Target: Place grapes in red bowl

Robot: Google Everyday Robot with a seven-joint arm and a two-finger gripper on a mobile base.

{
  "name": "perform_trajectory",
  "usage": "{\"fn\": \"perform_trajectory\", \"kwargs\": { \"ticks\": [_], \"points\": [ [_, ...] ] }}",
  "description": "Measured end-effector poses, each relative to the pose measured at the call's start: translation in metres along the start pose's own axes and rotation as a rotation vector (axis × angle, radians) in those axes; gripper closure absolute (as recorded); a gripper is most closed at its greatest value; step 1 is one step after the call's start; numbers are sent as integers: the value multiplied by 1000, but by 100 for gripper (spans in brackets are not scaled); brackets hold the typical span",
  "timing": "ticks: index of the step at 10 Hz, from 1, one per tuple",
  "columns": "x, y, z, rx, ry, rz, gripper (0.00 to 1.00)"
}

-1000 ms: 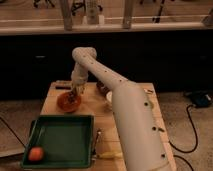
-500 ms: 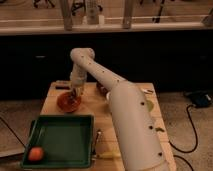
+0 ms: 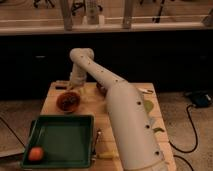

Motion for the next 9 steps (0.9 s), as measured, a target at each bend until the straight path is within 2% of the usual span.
{"fn": "perform_trajectory", "kwargs": {
  "ticks": [9],
  "points": [
    [0,0,1,0,2,-18,20]
  ]
}}
